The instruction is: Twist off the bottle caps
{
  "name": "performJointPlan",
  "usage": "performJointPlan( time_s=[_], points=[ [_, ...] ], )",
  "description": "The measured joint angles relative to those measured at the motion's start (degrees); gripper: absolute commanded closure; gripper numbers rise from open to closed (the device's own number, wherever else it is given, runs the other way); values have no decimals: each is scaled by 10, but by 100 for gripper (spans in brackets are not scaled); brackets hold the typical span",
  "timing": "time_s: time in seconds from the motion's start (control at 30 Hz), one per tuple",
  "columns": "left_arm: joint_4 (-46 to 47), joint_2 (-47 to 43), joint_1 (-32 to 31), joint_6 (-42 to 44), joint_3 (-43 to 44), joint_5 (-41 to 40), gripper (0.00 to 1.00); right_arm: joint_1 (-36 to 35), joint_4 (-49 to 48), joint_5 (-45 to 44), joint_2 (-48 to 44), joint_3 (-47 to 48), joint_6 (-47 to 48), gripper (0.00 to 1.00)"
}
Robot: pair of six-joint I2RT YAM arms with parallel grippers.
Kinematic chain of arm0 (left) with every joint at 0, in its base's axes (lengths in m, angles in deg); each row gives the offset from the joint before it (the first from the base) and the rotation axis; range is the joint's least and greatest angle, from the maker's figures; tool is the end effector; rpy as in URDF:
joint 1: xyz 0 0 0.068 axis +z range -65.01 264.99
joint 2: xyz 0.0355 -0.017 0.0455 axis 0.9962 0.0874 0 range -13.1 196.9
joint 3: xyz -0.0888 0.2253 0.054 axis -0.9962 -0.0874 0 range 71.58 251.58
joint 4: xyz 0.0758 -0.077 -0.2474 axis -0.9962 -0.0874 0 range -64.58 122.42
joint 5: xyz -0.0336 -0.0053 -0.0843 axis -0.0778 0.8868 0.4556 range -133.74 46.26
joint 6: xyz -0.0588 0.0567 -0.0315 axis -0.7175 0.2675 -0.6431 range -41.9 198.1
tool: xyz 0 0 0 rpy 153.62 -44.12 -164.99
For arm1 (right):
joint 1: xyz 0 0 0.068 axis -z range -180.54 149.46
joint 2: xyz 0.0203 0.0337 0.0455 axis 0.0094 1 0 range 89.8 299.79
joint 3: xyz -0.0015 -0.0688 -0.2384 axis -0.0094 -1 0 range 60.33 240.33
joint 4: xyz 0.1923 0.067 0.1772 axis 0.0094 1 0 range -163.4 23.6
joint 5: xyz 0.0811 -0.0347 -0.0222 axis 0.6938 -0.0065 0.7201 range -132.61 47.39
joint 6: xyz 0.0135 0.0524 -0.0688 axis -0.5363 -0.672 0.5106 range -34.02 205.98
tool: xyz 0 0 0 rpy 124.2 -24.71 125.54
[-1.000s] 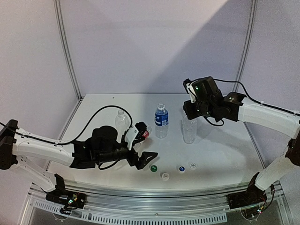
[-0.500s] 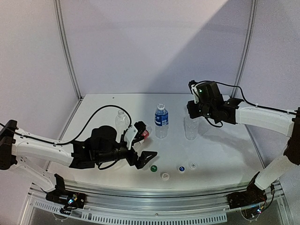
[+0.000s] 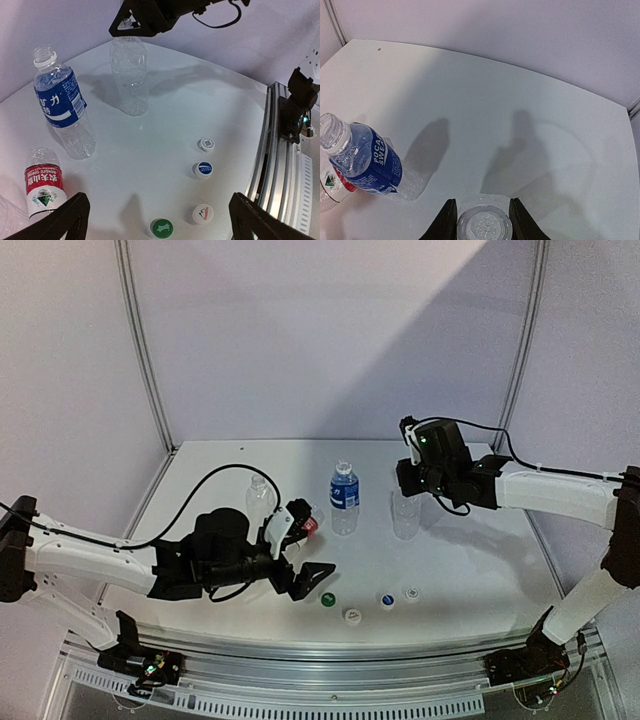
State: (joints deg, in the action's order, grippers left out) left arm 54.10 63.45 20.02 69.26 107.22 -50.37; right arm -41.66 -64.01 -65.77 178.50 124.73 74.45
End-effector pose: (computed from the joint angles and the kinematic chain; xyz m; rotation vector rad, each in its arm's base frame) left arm 0.1514 -0.3029 0.1746 0.8580 1.7824 -0.7513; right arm 0.3152 0.2346 0.2213 -0.3131 2.0846 0.1126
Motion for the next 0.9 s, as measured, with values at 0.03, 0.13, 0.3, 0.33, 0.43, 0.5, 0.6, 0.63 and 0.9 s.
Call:
performJointPlan(
  time_s=[0.03, 0.13, 0.3, 0.33, 0.43, 0.5, 0.6, 0.63, 0.9],
  points=[
    [0, 0, 0, 0, 0, 0, 1, 0, 0, 0, 0, 0, 0, 67],
    [0, 0, 0, 0, 0, 0, 1, 0, 0, 0, 0, 0, -2, 62],
    [0, 0, 0, 0, 0, 0, 1, 0, 4, 1, -1, 0, -6, 52],
    [0, 0, 0, 0, 0, 0, 1, 0, 6, 1, -2, 0, -8, 50],
    [0, 0, 0, 0, 0, 0, 1, 0, 11, 2, -6, 0, -10, 49],
    [0, 0, 0, 0, 0, 2, 1, 0, 15, 3, -11, 0, -11, 49],
    [0, 0, 0, 0, 0, 2, 1, 0, 20, 3, -17, 0, -11, 49],
    [0, 0, 0, 0, 0, 2, 1, 0, 20, 3, -19, 0, -11, 49],
    [0, 0, 0, 0, 0, 5, 1, 0, 22, 4, -21, 0, -11, 49]
  ],
)
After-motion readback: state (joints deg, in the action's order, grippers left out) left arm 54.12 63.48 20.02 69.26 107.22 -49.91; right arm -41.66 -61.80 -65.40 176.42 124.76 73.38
